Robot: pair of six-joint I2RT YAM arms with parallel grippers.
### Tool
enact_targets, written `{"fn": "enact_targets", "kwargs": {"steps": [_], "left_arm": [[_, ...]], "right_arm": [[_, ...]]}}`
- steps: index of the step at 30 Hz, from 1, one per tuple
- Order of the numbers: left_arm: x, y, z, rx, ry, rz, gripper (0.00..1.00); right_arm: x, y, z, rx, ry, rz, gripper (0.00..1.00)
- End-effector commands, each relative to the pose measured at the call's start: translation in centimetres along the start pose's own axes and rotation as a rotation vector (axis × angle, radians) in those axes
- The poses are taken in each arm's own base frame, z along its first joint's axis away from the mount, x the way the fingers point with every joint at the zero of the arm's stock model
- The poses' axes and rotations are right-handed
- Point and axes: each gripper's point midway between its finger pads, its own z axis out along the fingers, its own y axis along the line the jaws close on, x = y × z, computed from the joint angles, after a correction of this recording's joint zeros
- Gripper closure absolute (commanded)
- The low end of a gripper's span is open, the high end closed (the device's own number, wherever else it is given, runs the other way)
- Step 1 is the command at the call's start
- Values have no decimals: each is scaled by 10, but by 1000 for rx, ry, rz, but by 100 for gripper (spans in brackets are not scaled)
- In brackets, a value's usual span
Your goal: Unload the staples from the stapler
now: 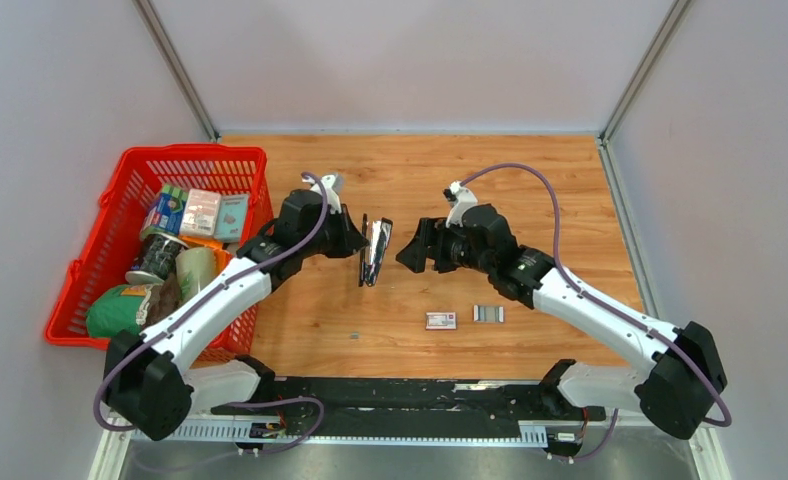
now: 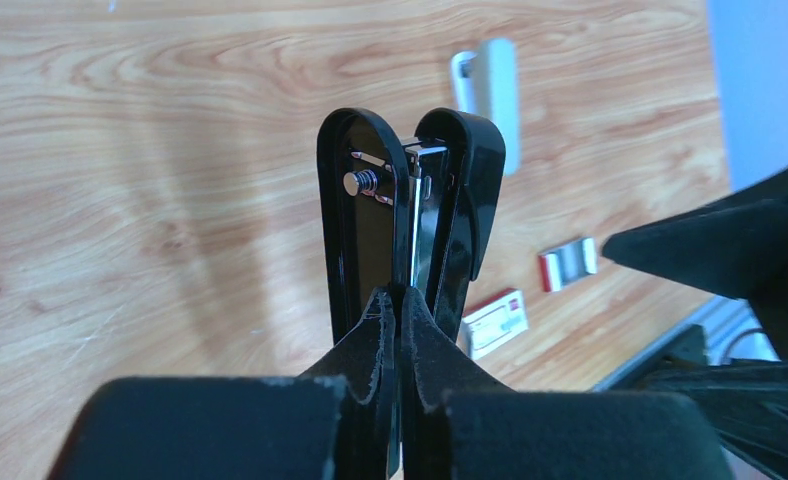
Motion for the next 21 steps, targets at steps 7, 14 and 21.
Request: {"fn": "enact_targets", "kwargs": {"steps": [7, 14, 21], "left_arm": [[-40, -66, -44, 300, -154, -74, 100], [-31, -79, -47, 399, -133, -109, 100], [-35, -89, -56, 462, -157, -109, 100]], "right_arm": [[-42, 53, -31, -201, -110, -34, 15], [-49, 53, -31, -204, -135, -48, 14], [-52, 59, -26, -251, -139, -30, 14]]}}
